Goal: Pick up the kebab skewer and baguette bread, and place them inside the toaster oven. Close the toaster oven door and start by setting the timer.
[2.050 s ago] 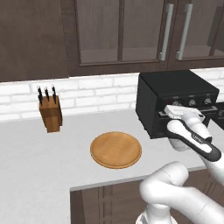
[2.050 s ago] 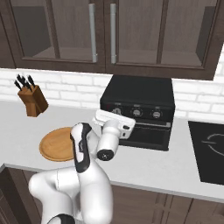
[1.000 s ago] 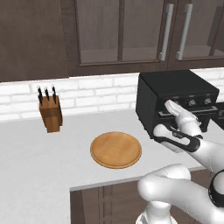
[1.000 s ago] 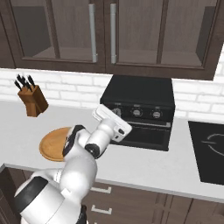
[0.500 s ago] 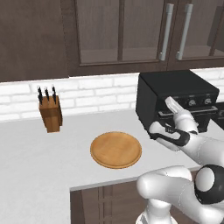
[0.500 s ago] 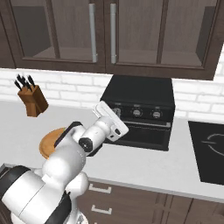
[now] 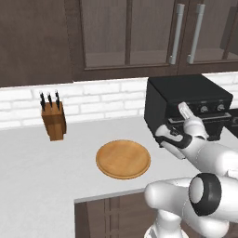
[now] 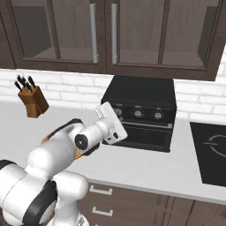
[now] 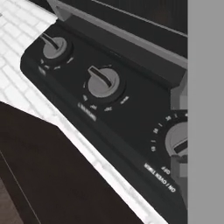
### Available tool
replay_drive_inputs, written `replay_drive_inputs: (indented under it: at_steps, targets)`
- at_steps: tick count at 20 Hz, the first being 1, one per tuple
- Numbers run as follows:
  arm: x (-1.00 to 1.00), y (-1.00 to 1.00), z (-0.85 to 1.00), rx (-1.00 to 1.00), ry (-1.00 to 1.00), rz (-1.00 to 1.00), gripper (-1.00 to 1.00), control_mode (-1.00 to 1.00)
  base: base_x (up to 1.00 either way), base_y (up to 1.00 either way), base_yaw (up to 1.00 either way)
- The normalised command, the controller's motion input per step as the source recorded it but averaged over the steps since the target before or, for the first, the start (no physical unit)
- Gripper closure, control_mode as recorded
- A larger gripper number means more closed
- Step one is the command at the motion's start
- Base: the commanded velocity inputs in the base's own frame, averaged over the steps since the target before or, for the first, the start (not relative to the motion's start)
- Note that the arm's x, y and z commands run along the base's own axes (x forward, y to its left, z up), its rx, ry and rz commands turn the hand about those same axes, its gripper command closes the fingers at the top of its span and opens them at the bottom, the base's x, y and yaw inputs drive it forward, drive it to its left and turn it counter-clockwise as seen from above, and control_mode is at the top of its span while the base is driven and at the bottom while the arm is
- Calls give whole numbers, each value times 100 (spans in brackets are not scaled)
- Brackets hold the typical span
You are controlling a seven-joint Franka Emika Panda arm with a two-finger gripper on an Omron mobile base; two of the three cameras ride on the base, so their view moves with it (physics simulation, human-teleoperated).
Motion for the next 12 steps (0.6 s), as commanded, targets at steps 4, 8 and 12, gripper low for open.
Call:
replay_drive_inputs:
  at_steps: [4, 8, 12]
  targets:
    - [-28, -30, 0, 15, 6, -10, 100, -100, 0, 0, 0]
    - [-34, -21, 0, 15, 9, -10, 100, -100, 0, 0, 0]
    - [-38, -21, 0, 13, 12, -10, 100, -100, 0, 0, 0]
